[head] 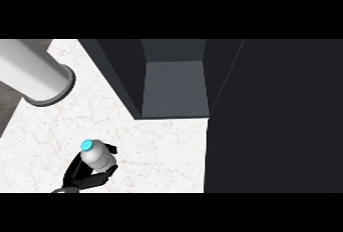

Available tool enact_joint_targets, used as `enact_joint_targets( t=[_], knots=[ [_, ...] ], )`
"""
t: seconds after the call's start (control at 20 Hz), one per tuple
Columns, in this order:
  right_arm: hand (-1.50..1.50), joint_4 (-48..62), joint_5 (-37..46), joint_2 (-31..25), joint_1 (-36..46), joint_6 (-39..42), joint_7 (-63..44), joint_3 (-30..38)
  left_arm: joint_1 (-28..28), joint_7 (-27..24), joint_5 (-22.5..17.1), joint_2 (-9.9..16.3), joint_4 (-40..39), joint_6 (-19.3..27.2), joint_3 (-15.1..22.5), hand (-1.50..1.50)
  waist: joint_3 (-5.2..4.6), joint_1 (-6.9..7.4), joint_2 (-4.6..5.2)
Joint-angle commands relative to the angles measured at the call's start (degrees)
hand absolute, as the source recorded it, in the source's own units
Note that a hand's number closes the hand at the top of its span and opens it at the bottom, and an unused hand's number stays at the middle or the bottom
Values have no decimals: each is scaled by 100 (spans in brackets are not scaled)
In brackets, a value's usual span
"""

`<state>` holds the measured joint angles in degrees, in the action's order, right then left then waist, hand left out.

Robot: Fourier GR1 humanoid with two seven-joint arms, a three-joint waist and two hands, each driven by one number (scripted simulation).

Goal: Pick up the bottled water, place it into the cabinet and close the cabinet

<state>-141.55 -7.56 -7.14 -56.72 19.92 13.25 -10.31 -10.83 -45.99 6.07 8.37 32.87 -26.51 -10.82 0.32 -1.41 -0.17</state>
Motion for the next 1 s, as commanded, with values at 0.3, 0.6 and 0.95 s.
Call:
enact_joint_targets(
  t=[0.3,0.6,0.95],
  knots=[
    [-150,-383,13,71,-102,-48,-144,-190,-410,-238,-668,-434,-580,-248,-353,150,-46,26,29],
    [-150,-519,-218,-26,-359,41,-23,47,-164,-644,-1140,-706,-430,681,-868,150,-43,39,21],
    [-150,-529,-55,146,175,-260,-576,-252,-566,-503,-1528,-823,-168,924,-150,150,-38,104,22]
  ],
)
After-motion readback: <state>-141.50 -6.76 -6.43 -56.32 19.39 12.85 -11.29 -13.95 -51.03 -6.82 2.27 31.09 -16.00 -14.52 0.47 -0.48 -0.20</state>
